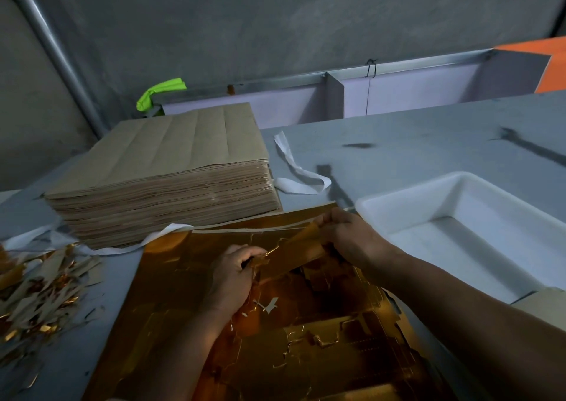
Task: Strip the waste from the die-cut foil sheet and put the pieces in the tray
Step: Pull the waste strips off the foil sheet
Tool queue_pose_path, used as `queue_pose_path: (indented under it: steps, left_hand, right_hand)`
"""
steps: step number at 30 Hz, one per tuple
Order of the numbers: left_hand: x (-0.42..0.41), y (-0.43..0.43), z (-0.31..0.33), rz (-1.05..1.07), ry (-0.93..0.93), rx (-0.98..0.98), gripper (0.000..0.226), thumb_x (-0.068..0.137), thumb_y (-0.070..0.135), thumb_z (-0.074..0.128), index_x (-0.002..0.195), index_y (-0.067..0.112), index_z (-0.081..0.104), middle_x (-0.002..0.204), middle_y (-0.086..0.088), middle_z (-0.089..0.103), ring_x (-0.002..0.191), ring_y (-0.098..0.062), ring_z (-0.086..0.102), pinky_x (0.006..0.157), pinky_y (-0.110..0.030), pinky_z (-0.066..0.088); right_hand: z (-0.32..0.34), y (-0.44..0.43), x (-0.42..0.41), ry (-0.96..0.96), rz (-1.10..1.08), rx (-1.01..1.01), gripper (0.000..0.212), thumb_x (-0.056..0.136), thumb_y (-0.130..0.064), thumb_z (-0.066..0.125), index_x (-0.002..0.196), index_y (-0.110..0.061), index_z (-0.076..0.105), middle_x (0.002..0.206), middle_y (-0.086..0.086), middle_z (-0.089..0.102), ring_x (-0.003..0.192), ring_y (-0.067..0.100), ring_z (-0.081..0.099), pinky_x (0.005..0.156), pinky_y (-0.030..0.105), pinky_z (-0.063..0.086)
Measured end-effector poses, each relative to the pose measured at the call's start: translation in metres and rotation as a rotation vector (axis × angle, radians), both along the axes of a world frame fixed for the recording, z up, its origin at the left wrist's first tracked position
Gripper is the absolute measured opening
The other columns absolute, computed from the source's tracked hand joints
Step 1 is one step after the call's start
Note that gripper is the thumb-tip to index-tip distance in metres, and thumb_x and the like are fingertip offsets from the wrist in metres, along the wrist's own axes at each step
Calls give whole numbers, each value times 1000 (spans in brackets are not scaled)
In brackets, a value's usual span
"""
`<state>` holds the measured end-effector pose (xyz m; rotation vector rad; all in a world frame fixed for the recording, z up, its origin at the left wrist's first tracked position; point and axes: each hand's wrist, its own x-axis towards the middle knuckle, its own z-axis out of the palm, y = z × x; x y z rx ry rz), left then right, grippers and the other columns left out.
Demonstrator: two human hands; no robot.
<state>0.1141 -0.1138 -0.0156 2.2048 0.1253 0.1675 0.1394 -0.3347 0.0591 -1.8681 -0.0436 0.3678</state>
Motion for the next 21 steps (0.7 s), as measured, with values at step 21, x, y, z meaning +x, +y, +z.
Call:
queue_pose_path:
  steps: [21]
  left_hand:
    - [3, 1, -2, 146, 6, 65, 25, 101, 21, 49, 119, 32, 63, 120, 6, 61, 103, -10, 61, 71, -14, 48]
  right_hand:
    - [8, -4, -6, -144, -10, 97, 13, 95, -12, 51, 97, -13, 64, 80, 4, 57, 64, 15, 54, 42, 14, 40]
